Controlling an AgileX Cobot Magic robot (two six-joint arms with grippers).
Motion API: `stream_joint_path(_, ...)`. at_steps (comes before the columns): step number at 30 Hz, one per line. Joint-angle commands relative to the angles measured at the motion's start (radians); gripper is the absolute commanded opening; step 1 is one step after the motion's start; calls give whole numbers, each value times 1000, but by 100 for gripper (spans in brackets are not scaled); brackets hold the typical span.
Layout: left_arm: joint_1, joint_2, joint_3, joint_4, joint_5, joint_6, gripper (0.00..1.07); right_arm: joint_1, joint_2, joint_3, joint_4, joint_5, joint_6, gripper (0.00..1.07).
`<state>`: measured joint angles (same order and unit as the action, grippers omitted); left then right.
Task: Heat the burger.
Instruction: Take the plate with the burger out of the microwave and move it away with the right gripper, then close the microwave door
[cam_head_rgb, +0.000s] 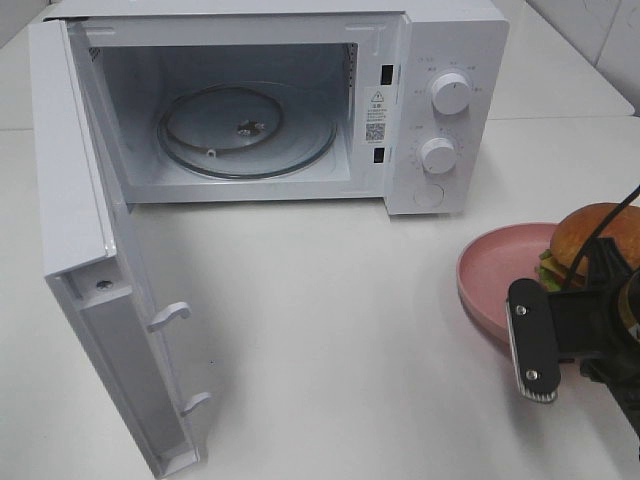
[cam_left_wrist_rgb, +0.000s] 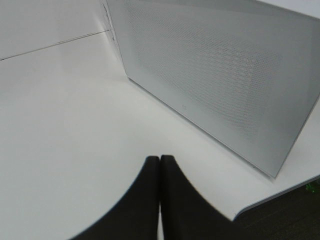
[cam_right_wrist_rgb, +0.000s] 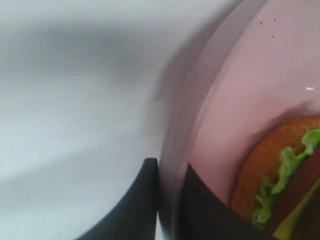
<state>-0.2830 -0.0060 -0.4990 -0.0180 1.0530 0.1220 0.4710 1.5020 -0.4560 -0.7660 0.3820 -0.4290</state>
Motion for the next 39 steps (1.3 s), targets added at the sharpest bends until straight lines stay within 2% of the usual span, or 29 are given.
stream_joint_path(1,1,-19,2,-1,-13,-2,0,-100,-6,-4,-56,-84,8,0)
stream_joint_path(5,1,-19,2,-1,-13,-2,0,-161,30,-4,-83,-100,9,0)
stream_joint_path(10,1,-19,2,-1,-13,-2,0,-169,75,-4,-92,-127,10,1)
stream_joint_path(14,1,-19,2,-1,-13,-2,0,-168,83,-4,-92,-153,52,7)
stream_joint_path(15,1,-19,2,-1,-13,-2,0,-167,83,-5,-92,-152,77,12)
stream_joint_path(16,1,-19,2,-1,-13,-2,0,-167,83,-5,-92,-152,77,12)
stream_joint_path(17,1,-19,2,-1,-13,-2,0,-166,83,-5,-91,-152,90,19)
stream_joint_path(18,1,-19,2,-1,-13,-2,0,-166,83,-5,-91,-152,90,19)
stream_joint_path(19,1,-19,2,-1,-13,-2,0,-166,81,-5,-88,-153,114,28)
stream_joint_path(20,1,-19,2,-1,-13,-2,0,-166,81,-5,-88,-153,114,28)
stream_joint_path(21,1,-19,2,-1,-13,-2,0,-166,81,-5,-88,-144,145,43)
stream_joint_path(22,1,-19,2,-1,-13,-2,0,-166,81,-5,-88,-144,145,43)
stream_joint_path(23,1,-19,2,-1,-13,-2,0,-166,74,-5,-88,-143,164,48)
stream_joint_path(31,1,-19,2,-1,-13,-2,0,-166,-30,-5,-60,-142,199,49)
stream_joint_path(32,1,-19,2,-1,-13,-2,0,-166,-95,-5,-4,-143,199,49)
stream_joint_path(36,1,-19,2,-1,-13,-2,0,-166,-137,-5,32,-144,199,49)
stream_joint_path(39,1,-19,2,-1,-13,-2,0,-166,-224,-5,130,-130,199,49)
